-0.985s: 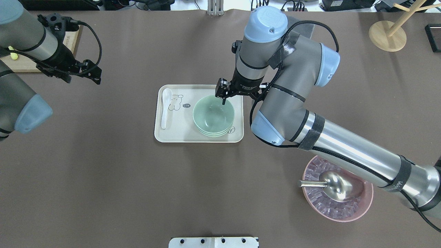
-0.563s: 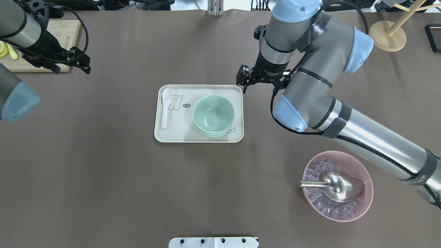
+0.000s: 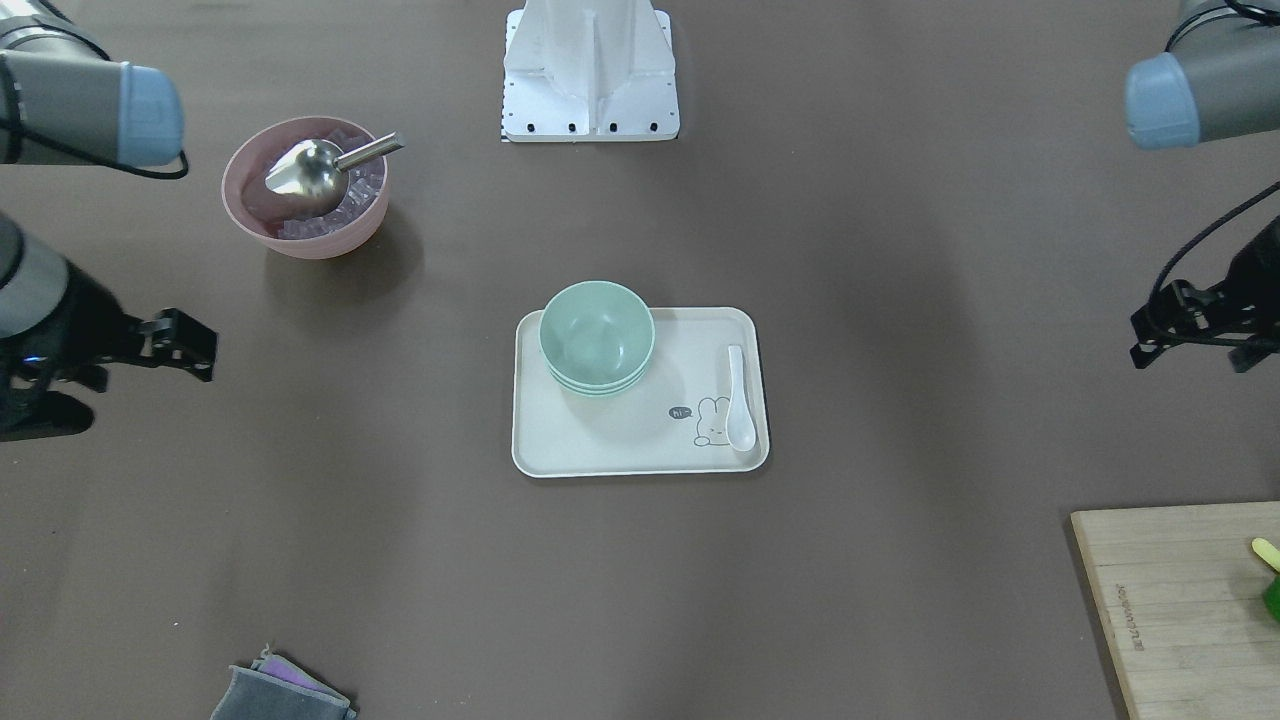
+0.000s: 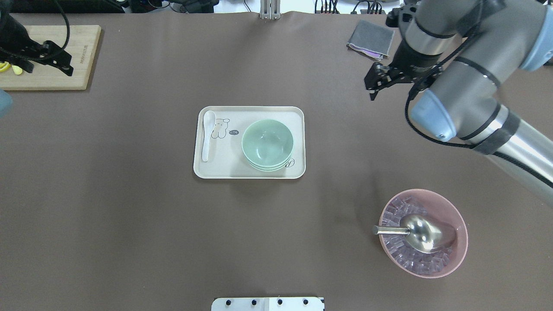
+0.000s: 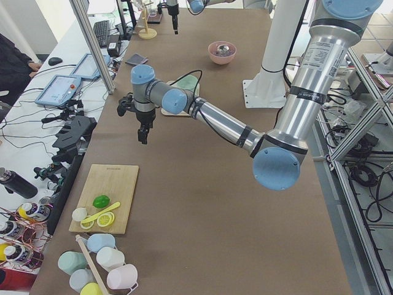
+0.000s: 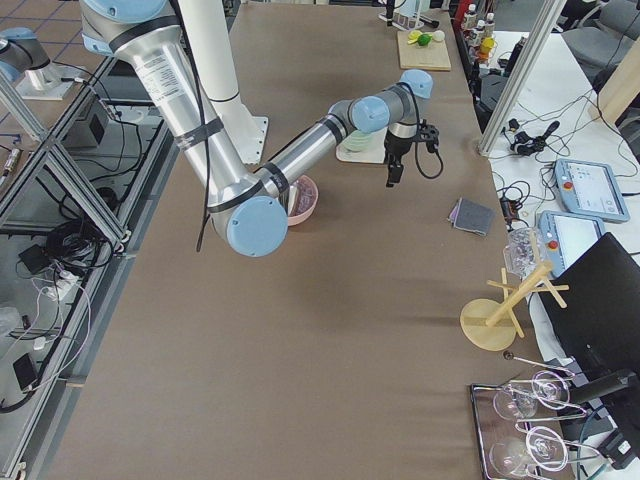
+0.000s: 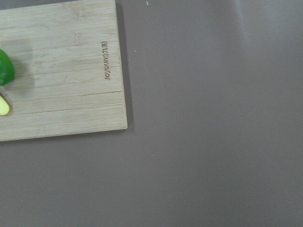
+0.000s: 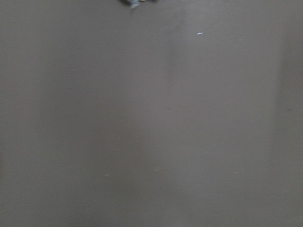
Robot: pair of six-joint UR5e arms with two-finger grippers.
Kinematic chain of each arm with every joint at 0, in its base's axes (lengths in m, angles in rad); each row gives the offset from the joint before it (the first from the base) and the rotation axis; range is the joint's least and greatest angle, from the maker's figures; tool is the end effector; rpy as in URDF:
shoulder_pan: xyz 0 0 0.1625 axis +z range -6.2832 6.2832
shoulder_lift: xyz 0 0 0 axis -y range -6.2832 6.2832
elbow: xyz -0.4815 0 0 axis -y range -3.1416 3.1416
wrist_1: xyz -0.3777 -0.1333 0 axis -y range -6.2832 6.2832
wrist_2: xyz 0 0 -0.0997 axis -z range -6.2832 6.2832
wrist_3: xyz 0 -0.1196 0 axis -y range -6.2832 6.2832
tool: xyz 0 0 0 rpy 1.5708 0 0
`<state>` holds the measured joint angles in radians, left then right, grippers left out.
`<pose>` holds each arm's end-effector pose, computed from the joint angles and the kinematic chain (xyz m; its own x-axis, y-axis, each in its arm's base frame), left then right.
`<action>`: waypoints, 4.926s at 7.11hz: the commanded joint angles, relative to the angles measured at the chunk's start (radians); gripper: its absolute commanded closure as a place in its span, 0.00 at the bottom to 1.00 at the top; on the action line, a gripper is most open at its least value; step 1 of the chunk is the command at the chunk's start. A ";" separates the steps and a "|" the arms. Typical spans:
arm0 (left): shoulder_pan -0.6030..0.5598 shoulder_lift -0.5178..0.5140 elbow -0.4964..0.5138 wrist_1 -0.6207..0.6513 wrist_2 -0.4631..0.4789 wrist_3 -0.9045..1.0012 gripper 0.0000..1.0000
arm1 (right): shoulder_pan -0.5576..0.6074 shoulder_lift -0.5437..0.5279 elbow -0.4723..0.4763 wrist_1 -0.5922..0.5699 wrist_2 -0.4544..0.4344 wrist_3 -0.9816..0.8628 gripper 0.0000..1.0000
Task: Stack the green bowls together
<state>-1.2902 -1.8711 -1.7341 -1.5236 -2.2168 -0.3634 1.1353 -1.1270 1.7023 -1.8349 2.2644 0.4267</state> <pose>0.1100 -0.6032 0.5006 0.7442 0.1130 -0.6584 0.0120 0.9832 0.1824 -0.2213 -0.6103 0.4489 0.7257 -0.0997 0.6808 0.1112 0.9934 0.0269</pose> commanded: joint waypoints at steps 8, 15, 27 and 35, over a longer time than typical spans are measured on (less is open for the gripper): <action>-0.228 0.155 0.222 -0.095 -0.126 0.322 0.03 | 0.412 -0.301 -0.317 0.250 0.106 -0.442 0.00; -0.290 0.234 0.246 -0.168 -0.112 0.316 0.02 | 0.462 -0.405 -0.233 0.241 0.093 -0.441 0.00; -0.287 0.217 0.238 -0.167 -0.109 0.276 0.03 | 0.471 -0.398 -0.110 0.085 0.055 -0.430 0.00; -0.287 0.217 0.245 -0.165 -0.112 0.276 0.02 | 0.471 -0.396 -0.108 0.088 0.058 -0.430 0.00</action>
<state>-1.5770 -1.6536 -1.4900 -1.6901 -2.3280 -0.0874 1.6061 -1.5235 1.5938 -1.7473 2.3225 -0.0024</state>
